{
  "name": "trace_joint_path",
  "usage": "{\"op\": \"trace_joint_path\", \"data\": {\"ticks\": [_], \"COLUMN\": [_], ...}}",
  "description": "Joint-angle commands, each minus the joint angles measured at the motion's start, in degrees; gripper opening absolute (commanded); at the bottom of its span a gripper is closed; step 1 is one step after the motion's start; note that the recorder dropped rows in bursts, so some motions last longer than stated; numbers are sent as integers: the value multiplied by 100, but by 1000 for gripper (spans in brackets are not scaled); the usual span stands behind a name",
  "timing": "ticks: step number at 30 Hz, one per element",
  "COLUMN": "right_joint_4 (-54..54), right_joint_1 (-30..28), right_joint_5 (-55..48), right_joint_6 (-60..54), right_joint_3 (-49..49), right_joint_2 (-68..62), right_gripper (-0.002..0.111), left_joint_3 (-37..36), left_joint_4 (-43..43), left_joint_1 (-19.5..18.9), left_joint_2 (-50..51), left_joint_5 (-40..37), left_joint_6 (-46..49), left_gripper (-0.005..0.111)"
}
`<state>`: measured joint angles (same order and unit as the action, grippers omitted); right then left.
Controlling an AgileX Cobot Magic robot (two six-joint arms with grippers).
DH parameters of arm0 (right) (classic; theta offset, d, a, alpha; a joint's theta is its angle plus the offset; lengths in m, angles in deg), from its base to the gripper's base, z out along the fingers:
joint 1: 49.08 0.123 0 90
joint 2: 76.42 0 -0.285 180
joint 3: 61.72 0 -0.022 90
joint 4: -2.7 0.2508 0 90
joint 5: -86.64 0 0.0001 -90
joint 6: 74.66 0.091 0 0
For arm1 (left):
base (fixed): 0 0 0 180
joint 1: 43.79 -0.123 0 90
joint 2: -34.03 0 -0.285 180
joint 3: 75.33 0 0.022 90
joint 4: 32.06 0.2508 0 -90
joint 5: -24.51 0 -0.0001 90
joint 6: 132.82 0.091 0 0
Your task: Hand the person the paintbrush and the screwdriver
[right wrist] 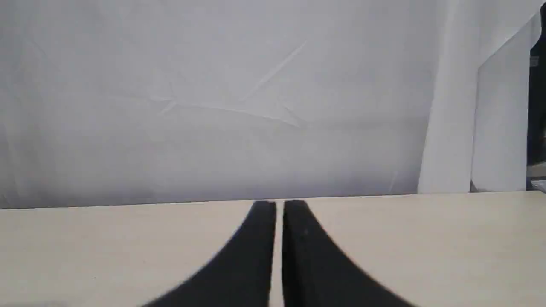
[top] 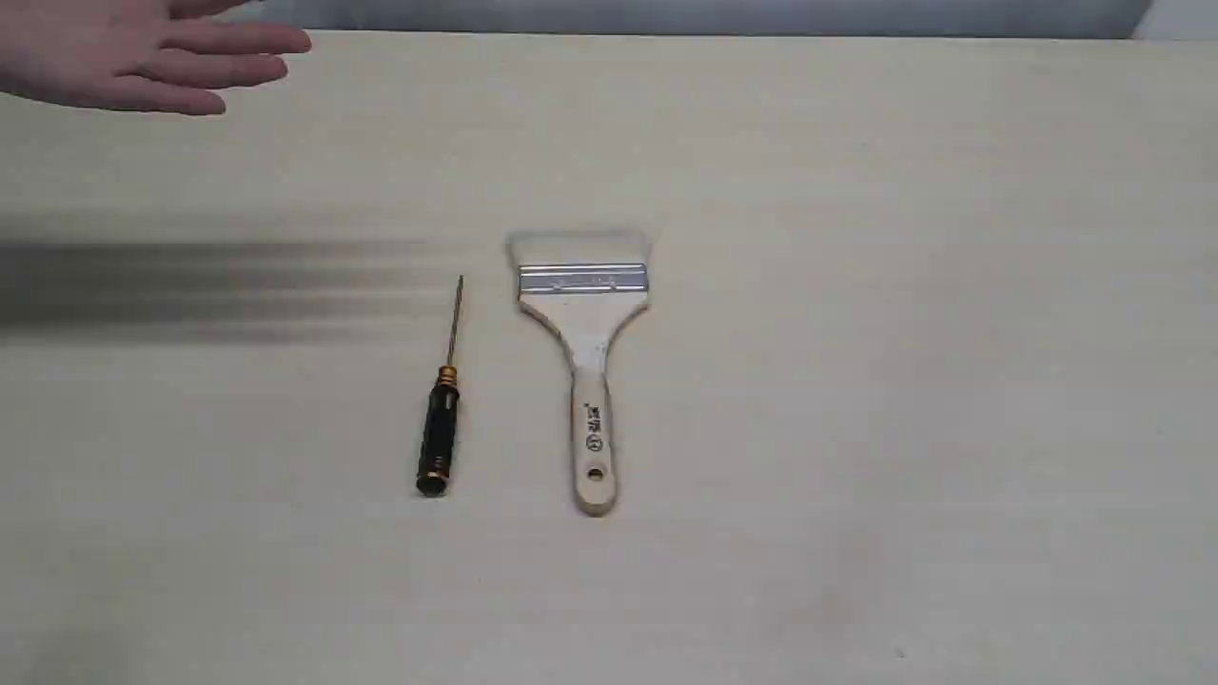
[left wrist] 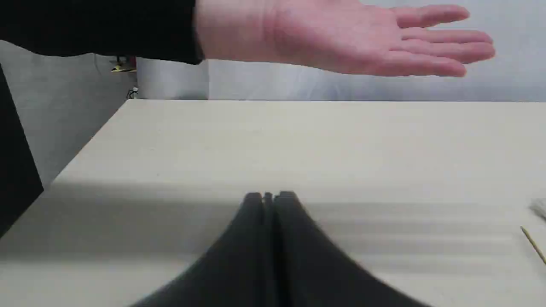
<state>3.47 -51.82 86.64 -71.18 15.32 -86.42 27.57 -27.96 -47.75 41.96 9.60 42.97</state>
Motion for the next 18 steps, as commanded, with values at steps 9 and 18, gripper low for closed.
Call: {"op": "trace_joint_path", "data": {"ticks": [9,18], "right_joint_4": [335,747], "right_joint_1": [25,733], "right_joint_5": [43,601], "right_joint_6": [39,39], "right_joint_3": [18,18], "right_joint_2": [31,31], "right_gripper": [5,49], "left_joint_3": [-12,-12], "left_joint_4": [-13,-13], "left_joint_1": [32,32], "left_joint_2": [-14,-14], "left_joint_5": [63,63], "left_joint_6": [-12,-12], "left_gripper": [0,0]}}
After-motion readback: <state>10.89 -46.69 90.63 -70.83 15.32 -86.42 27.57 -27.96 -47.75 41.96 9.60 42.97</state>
